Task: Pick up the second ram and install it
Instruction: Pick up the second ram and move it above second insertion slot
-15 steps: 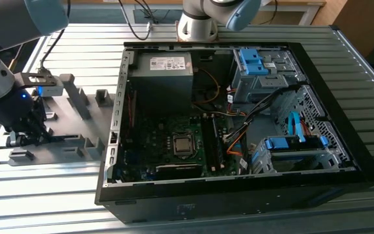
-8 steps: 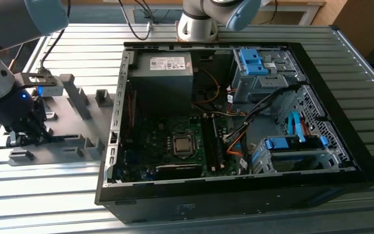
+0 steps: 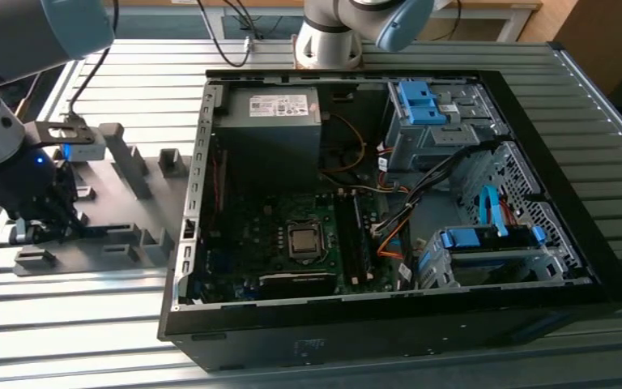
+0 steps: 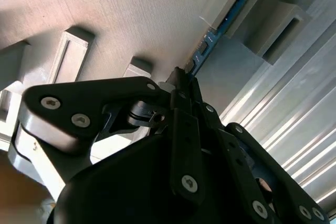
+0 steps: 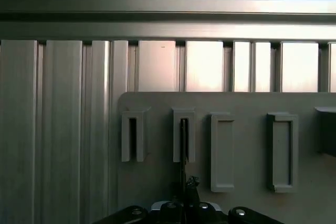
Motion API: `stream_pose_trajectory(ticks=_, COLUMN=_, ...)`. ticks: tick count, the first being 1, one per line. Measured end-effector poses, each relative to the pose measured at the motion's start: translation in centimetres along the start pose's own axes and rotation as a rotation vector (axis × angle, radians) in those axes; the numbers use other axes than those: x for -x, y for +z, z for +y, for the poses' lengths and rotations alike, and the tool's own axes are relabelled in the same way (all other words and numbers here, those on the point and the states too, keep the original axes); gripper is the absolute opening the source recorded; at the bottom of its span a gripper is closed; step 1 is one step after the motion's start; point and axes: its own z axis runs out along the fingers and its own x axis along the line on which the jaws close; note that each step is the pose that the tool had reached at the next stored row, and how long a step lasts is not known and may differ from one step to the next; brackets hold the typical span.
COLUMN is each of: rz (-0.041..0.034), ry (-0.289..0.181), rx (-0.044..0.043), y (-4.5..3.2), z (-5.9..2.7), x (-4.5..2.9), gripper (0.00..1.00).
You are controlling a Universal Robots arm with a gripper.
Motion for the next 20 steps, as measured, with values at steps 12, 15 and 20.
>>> stream_pose_trajectory(ticks=12, rz=0.0029, ry=0.029, rx=0.0002, y=0.02, z=0.0, x=0.0, gripper=0.14)
stream_pose_trajectory(ticks=15, rz=0.0028, ry=0.029, rx=0.0002, y=0.02, z=0.0, x=0.0, gripper=0.14)
stream_pose_trajectory(ticks=20, rz=0.0022, ry=0.029, rx=-0.0006, y=0.06, z=-0.01, x=0.01, gripper=0.14)
